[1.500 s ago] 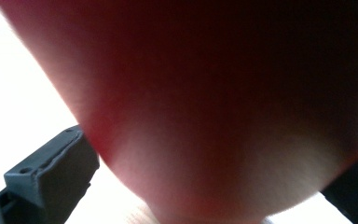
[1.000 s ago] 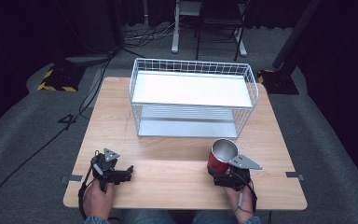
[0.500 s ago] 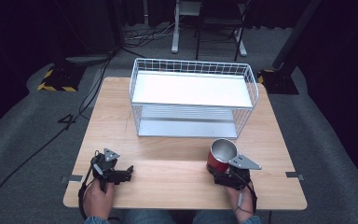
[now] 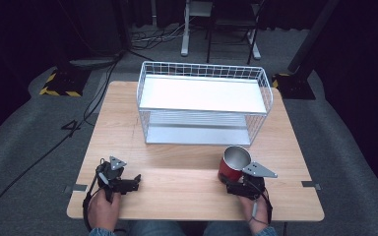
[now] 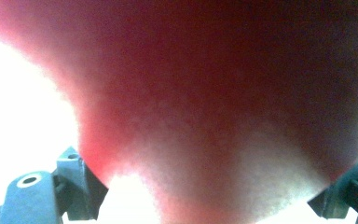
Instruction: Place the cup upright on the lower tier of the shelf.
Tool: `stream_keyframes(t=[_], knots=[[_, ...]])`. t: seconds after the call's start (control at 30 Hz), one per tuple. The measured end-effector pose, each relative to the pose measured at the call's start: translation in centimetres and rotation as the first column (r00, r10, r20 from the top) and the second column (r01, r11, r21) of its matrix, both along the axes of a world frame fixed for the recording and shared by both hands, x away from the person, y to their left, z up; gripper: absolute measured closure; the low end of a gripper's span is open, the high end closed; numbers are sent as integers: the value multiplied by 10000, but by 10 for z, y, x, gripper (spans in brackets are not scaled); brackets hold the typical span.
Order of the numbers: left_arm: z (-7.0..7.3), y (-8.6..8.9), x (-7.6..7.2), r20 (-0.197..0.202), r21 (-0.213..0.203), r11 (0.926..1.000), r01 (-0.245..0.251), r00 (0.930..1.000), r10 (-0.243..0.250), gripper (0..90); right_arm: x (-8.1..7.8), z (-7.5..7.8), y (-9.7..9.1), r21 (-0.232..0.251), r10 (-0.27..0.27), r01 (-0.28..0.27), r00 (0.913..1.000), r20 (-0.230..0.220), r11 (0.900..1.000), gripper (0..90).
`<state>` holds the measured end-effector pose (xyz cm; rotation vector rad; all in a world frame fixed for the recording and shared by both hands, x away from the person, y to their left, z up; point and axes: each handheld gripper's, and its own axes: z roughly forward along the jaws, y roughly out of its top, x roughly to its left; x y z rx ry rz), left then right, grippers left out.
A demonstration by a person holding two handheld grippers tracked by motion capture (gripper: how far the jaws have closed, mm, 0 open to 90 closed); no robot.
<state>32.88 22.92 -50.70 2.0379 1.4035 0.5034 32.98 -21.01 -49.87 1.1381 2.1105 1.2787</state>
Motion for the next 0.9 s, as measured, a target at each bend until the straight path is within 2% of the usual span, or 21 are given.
stream_keyframes(t=[0.23,0.4,0.9], knots=[[0,0,0,-1,1,10000,1,10000,-1,0,5,9,4,85,254,-253,9996,-118,9996,172],[0,0,0,-12,-2,10000,25,10000,-25,0,13,19,11,32,467,-467,9989,35,9989,172],[0,2,-3,17,-6,9999,134,9999,-134,0,51,39,41,-129,1051,-1051,9945,-28,9944,172]])
